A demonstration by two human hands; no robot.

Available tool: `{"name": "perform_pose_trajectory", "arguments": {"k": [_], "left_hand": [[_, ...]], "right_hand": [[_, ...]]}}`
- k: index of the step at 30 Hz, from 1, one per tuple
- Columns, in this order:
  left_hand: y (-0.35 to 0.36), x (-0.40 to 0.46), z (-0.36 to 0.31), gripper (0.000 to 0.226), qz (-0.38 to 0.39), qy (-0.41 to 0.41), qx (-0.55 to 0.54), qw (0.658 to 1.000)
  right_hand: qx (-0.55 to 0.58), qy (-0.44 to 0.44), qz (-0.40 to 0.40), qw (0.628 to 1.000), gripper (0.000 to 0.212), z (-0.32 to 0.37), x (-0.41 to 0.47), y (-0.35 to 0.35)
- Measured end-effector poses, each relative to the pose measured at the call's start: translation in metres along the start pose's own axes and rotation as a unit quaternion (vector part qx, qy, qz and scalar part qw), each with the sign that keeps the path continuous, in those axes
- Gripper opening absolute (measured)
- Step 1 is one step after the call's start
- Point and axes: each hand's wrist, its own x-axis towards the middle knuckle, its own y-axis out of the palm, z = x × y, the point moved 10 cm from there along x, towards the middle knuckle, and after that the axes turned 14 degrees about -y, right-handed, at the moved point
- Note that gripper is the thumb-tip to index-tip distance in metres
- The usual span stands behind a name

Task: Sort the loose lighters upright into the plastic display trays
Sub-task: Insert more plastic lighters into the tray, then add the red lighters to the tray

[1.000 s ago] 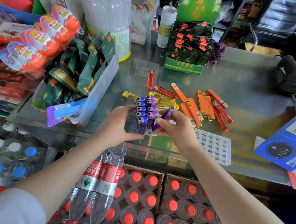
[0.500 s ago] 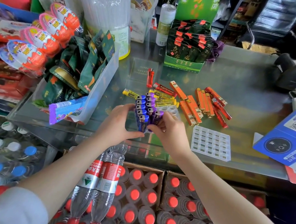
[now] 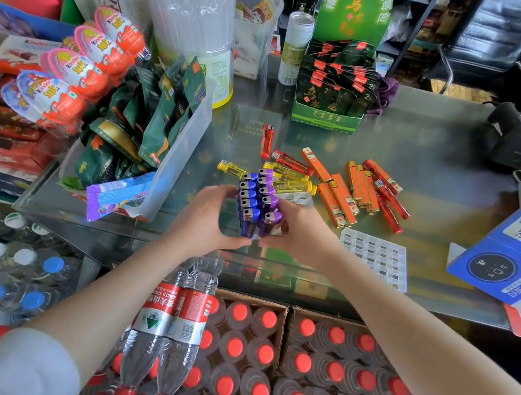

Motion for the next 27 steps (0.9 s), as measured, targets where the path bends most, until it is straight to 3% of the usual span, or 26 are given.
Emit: {"name": "perform_pose_trajectory", "arguments": {"k": [3, 6, 9, 18, 23, 27], "left_hand": [[-0.008, -0.002, 0.01, 0.072, 0.003, -0.008, -0.01, 1.0], [-0.017, -0.005, 0.021, 0.073, -0.007, -0.014, -0.003, 1.0], [-0.02, -0.006, 0.028, 0.076, 0.0, -0.016, 0.003, 1.0], [-0.018, 0.0, 0.034, 0.078, 0.034, -0.02, -0.012, 0.999], [-0.015, 0.002, 0.034, 0.08, 0.045, -0.022, -0.014, 0.999], [-0.007, 0.002, 0.031, 0.084, 0.067, -0.023, -0.012, 0.997]], "right_hand": [[-0.018, -0.023, 0.049, 0.998, 0.043, -0.004, 0.01, -0.015], [-0.043, -0.004, -0.062, 0.997, 0.024, -0.027, 0.03, -0.049], [-0.096, 0.065, -0.141, 0.983, 0.026, -0.06, 0.051, -0.063], [-0.144, 0.166, -0.078, 0.972, 0.02, -0.104, 0.087, -0.05], [-0.175, 0.107, -0.045, 0.978, 0.018, -0.085, 0.089, -0.055], [0.003, 0.025, -0.179, 0.984, 0.014, -0.045, 0.058, -0.07]]}}
